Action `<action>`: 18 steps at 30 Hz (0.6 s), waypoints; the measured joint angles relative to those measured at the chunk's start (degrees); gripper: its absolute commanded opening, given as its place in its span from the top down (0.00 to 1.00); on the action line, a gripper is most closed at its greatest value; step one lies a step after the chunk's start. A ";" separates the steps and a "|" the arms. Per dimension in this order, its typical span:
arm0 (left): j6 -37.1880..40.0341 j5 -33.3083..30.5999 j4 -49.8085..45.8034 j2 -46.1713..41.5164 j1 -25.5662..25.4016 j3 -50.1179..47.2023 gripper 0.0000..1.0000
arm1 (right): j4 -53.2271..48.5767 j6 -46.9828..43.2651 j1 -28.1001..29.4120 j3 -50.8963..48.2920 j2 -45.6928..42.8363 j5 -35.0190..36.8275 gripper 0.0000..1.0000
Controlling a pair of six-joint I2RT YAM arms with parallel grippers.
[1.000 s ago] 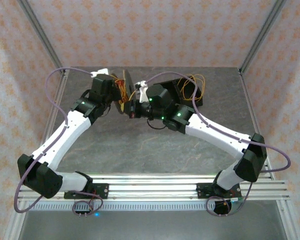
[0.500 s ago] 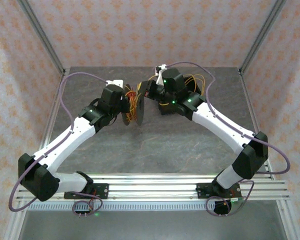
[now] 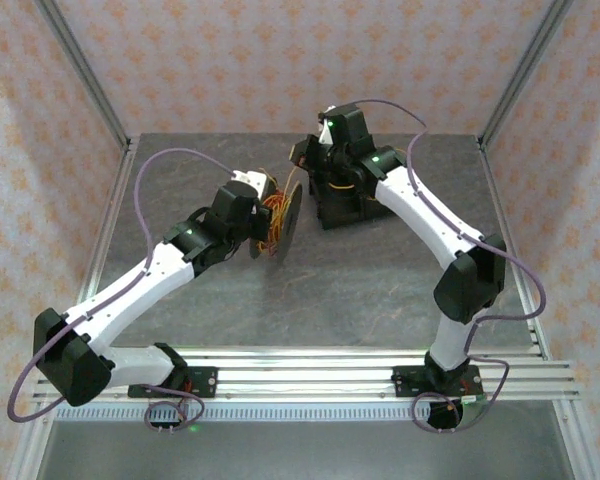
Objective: Wrap the cables
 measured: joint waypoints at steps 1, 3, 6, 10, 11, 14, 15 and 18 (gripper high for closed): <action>0.44 0.11 -0.09 -0.13 0.00 -0.28 1.00 | -0.55 -0.17 -0.22 0.00 0.00 -0.48 1.00; 0.98 0.66 -0.13 -0.37 -0.02 -0.63 1.00 | -0.85 -0.52 -0.48 0.00 -0.02 -1.05 1.00; 1.42 2.19 -0.26 -1.36 0.00 -0.83 1.00 | -1.22 -0.74 -1.55 -0.02 -0.02 -2.08 1.00; 1.60 5.53 -0.37 -4.22 -0.02 -0.90 1.00 | -1.20 -0.68 -5.55 -0.02 1.03 -6.34 1.00; 1.60 6.45 -0.35 -5.05 -0.02 -0.90 1.00 | -0.92 -0.57 -6.19 -0.31 1.46 -7.02 1.00; 1.62 8.04 -0.68 -7.21 -0.02 -0.92 1.00 | 0.55 0.04 -7.04 -3.65 1.92 -8.70 1.00; 1.62 8.31 -1.27 -7.78 -0.02 -0.90 1.00 | 0.85 0.33 -7.02 -4.79 1.92 -9.27 1.00; 1.62 8.98 -2.97 -8.31 0.00 -0.92 1.00 | 2.43 0.96 -6.91 -6.78 1.92 -10.69 1.00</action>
